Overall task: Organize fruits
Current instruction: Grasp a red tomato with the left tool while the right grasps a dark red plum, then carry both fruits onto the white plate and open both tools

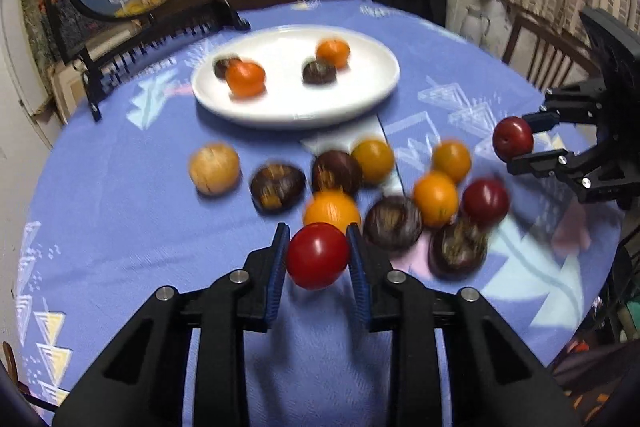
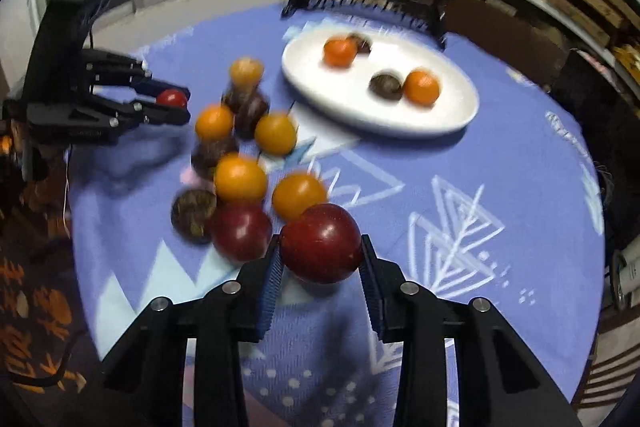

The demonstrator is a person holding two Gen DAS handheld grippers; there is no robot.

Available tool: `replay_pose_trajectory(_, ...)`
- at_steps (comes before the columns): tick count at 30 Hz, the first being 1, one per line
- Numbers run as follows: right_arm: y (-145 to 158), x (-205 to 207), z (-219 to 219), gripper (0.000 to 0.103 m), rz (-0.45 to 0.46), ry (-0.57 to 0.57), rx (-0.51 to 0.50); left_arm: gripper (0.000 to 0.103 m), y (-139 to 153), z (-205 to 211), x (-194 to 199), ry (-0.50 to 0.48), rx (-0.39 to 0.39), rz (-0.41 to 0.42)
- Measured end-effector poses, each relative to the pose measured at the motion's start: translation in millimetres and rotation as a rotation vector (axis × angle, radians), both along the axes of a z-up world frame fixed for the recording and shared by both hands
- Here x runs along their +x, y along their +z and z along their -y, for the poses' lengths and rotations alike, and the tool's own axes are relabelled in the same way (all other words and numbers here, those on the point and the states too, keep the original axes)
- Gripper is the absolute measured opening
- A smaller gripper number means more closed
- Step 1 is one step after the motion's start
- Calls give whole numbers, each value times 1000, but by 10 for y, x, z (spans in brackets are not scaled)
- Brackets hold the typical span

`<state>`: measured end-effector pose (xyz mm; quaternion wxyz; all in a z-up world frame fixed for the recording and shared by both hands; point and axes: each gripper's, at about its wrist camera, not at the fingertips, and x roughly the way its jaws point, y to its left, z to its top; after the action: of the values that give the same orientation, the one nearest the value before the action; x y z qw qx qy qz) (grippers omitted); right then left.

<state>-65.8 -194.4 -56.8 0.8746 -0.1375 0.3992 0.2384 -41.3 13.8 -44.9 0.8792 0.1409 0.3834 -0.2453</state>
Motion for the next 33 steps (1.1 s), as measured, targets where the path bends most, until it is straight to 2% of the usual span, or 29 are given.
replay_pose_trajectory(7, 449, 235, -67, 38, 100, -73, 142, 28, 496, 173, 339, 131, -41, 92)
replay_pose_trajectory(13, 595, 626, -172, 38, 129, -134, 210, 28, 719, 391, 708, 256, 15, 183)
replay_pose_trajectory(21, 608, 1039, -191, 38, 132, -162, 261, 28, 658, 539, 1170, 307, 29, 179)
replay_pose_trajectory(33, 466, 1451, -106, 38, 96, -189, 267, 28, 438, 656, 1635, 334, 70, 150)
